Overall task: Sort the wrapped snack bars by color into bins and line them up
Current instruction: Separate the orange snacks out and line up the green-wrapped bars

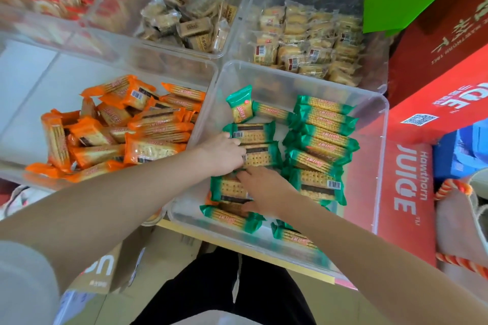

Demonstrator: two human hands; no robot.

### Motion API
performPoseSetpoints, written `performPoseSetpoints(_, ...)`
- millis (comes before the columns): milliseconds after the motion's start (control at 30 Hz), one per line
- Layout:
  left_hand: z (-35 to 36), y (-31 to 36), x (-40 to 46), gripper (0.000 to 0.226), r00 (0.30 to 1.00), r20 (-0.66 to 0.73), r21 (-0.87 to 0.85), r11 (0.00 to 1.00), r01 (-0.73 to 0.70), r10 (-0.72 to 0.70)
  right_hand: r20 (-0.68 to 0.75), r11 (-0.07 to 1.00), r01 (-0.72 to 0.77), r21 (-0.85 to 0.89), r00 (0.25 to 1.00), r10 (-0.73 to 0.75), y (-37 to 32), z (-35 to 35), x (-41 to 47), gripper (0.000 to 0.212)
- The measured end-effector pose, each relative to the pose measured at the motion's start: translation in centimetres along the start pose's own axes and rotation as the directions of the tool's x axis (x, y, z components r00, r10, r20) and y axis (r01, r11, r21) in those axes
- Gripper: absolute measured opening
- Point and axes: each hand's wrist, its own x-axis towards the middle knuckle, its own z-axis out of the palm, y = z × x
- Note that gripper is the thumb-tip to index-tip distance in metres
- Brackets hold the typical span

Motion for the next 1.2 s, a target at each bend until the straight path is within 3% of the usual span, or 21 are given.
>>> performPoseSetpoints(100, -0.3, -0.4, -0.3, 0.025, 1.000, -0.001, 0.025, 1.000, -0.004, 0.004, -0.045, 0.993, -0.066, 0.102, 0.996, 0.071, 1.9, -2.0, -2.9, 0.031)
performPoseSetpoints(200, -1.7, -0.9, -1.9, 0.032, 0.999, -0.034, -0.073, 0.997, 0.011, -0.014, -0.103, 0.990, -0.116, 0.078, 0.987, 0.124, 3.8, -3.2, -5.6, 0.026)
performPoseSetpoints(300, -3.3, -1.2, -5.4, 0.026, 0.958, -0.219, -0.287, 0.951, 0.116, -0.183, -0.167, 0.967, -0.156, 0.204, 0.967, 0.191, 4.4, -3.6, -6.7, 0.025)
performPoseSetpoints(367, -3.2, -1.4, -7.9, 0.024, 0.853, -0.370, -0.488, 0.858, 0.159, -0.368, -0.172, 0.936, -0.195, 0.294, 0.952, 0.252, 4.0, -3.7, -6.4, 0.026)
performPoseSetpoints(433, -2.1, -1.5, -10.2, 0.024, 0.662, -0.411, -0.728, 0.663, 0.176, -0.627, -0.162, 0.900, -0.233, 0.368, 0.937, 0.309, 3.2, -3.7, -5.5, 0.030)
performPoseSetpoints(500, -0.5, -1.5, -11.9, 0.024, 0.416, -0.254, -0.931, 0.337, 0.140, -0.873, -0.150, 0.852, -0.253, 0.459, 0.923, 0.355, 2.3, -3.6, -4.5, 0.031)
performPoseSetpoints(567, 1.4, -1.5, -13.0, 0.028, 0.224, -0.030, -0.996, 0.047, 0.071, -0.974, -0.130, 0.794, -0.256, 0.552, 0.914, 0.385, 1.3, -3.6, -3.5, 0.028)
performPoseSetpoints(633, 3.4, -1.4, -13.7, 0.034, 0.150, 0.149, -0.989, -0.146, 0.026, -0.977, -0.114, 0.723, -0.244, 0.646, 0.906, 0.408, 0.3, -3.7, -2.6, 0.025)
performPoseSetpoints(733, 5.7, -1.4, -13.9, 0.040, 0.170, 0.266, -0.963, -0.254, 0.091, -0.949, -0.082, 0.551, -0.213, 0.807, 0.883, 0.462, -1.0, -4.1, -1.8, 0.017)
performPoseSetpoints(800, 6.2, -1.6, -14.0, 0.043, 0.228, 0.242, -0.960, -0.199, 0.197, -0.943, -0.063, 0.472, -0.194, 0.860, 0.877, 0.476, -1.6, -4.3, -1.6, 0.014)
performPoseSetpoints(867, 6.2, -1.9, -14.0, 0.042, 0.270, 0.159, -0.952, -0.075, 0.296, -0.950, -0.058, 0.441, -0.181, 0.879, 0.877, 0.476, -2.0, -4.4, -1.7, 0.012)
performPoseSetpoints(1000, 5.8, -2.6, -13.6, 0.029, 0.267, -0.046, -0.890, 0.161, 0.426, -0.963, -0.047, 0.409, -0.204, 0.889, 0.849, 0.527, -2.0, -3.9, -1.9, 0.014)
performPoseSetpoints(1133, 3.5, -1.9, -11.9, 0.021, 0.340, -0.353, -0.855, 0.448, 0.262, -0.872, -0.078, 0.378, -0.187, 0.907, 0.807, 0.585, -1.3, -3.4, -2.9, 0.020)
performPoseSetpoints(1200, 1.5, -1.5, -10.7, 0.028, 0.443, -0.460, -0.826, 0.554, 0.103, -0.770, -0.137, 0.360, -0.104, 0.927, 0.800, 0.585, -0.9, -3.5, -3.5, 0.017)
